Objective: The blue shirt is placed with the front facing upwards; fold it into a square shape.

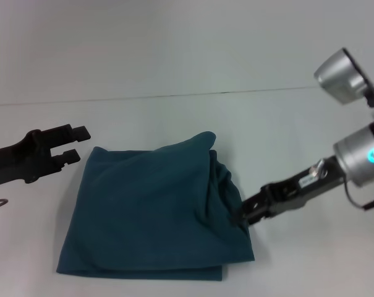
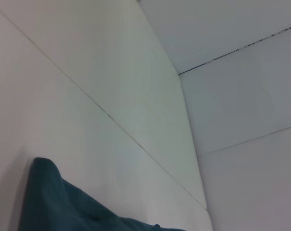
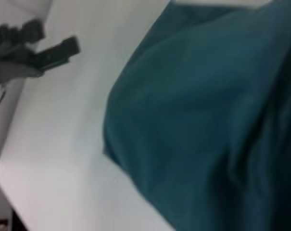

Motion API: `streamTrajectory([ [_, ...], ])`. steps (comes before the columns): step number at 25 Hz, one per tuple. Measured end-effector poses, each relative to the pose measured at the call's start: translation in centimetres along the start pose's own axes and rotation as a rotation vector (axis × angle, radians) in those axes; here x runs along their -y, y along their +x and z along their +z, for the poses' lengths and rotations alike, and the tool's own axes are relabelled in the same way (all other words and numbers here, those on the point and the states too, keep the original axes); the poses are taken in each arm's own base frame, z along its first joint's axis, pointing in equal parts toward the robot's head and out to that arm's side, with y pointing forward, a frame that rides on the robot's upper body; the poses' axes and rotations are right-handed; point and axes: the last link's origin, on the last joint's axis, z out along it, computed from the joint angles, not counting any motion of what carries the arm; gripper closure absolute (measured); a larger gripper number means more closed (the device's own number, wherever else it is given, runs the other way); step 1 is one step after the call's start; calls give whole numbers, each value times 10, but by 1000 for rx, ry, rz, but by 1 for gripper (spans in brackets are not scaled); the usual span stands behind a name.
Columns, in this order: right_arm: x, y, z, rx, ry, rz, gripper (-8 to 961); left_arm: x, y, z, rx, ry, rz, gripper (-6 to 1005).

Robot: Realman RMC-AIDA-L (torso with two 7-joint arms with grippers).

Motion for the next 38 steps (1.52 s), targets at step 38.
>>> streamTrajectory([
  [38,20,4,36,51,68,81,495,0,-1,1,-14,-11,-4,308],
])
